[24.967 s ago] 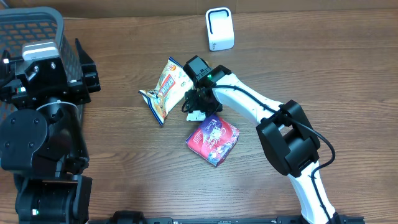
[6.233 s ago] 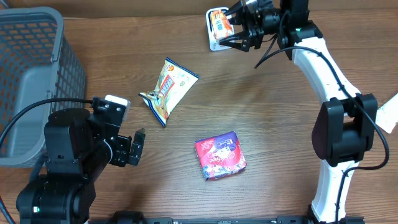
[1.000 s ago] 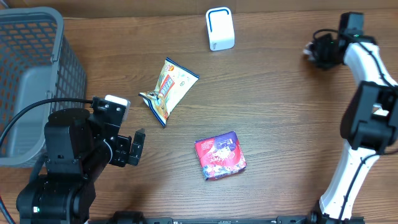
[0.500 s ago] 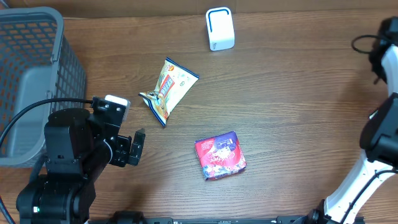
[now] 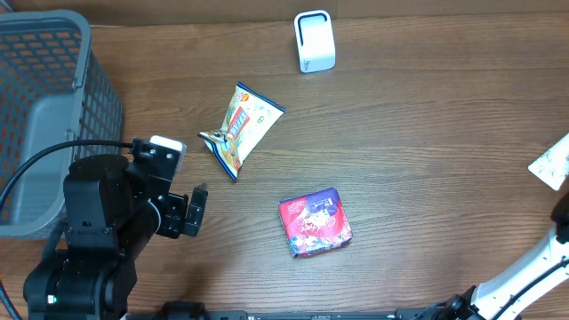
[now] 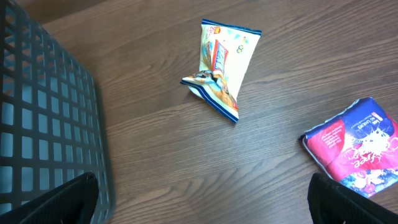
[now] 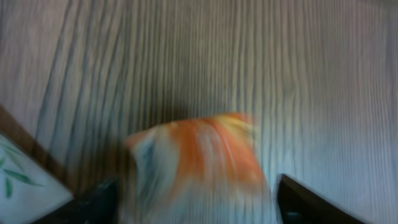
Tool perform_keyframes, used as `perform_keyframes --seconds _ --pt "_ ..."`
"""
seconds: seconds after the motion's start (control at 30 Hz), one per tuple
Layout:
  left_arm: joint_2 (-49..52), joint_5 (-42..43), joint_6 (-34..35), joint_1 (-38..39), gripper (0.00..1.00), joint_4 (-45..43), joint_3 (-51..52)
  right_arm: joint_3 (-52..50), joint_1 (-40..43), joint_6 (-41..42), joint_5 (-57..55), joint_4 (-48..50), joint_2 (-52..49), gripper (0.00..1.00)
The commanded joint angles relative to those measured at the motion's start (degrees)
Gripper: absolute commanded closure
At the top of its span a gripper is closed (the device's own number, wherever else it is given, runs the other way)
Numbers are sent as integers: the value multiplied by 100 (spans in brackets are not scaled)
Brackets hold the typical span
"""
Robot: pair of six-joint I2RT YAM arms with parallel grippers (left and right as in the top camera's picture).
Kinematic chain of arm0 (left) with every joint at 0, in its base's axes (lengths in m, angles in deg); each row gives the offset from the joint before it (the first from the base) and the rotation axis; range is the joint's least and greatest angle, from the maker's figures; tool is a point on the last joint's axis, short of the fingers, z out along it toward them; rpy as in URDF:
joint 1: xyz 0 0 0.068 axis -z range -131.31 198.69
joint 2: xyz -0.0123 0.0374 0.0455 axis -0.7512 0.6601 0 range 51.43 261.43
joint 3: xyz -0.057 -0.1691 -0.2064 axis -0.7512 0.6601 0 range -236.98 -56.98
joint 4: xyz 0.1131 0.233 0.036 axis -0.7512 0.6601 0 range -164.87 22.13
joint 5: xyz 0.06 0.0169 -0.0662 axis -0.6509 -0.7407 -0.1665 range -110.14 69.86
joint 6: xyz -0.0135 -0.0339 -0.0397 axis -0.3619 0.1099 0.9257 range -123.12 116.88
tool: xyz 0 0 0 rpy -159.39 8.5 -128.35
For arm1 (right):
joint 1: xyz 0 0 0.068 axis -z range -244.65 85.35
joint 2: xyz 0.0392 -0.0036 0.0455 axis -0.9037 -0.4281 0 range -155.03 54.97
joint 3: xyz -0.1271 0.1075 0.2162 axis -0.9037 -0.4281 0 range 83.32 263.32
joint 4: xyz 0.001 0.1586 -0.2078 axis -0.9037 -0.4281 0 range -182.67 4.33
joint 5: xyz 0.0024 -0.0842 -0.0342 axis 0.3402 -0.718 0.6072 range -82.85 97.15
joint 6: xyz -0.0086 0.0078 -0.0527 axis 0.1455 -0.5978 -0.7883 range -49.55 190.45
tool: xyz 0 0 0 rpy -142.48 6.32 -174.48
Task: Scan the item barcode
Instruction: 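Carry the tissue pack to the right table edge and release it, then move the right gripper over the purple-red pad pack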
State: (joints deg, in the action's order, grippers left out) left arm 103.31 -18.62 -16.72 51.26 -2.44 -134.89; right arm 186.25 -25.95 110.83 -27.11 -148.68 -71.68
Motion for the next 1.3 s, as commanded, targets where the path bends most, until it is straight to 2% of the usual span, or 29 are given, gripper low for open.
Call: perform_keyframes --seconds 0.0,0.3,0.43,0.57,0.67,0.73,1.0,1.23,1.27 --pt "-13 63 76 -35 0 -22 -2 -2 -109 -37 151 -48 44 0" --pt "-13 63 76 -35 0 -22 -2 905 -127 -39 629 -560 903 0" --pt "-13 63 76 -35 0 -22 -2 1156 -264 -50 1622 -616 1596 0" --pt "-13 63 76 -35 0 -22 -2 1156 -643 -758 2785 -610 1939 0" --pt "-13 63 76 -35 0 -22 -2 1104 -1091 -1213 4089 -802 1917 0" --pt "-13 63 76 -35 0 -22 -2 953 -1410 -1233 4369 -903 1917 0" --pt "-13 63 76 -35 0 -22 -2 570 -3187 -1150 4520 -1106 1917 0" --pt "-13 63 74 -35 0 -22 -2 501 -4931 -1270 4223 -376 1915 0" --pt "-13 63 76 -35 0 -22 -2 501 -5213 -999 4205 -240 1910 0"
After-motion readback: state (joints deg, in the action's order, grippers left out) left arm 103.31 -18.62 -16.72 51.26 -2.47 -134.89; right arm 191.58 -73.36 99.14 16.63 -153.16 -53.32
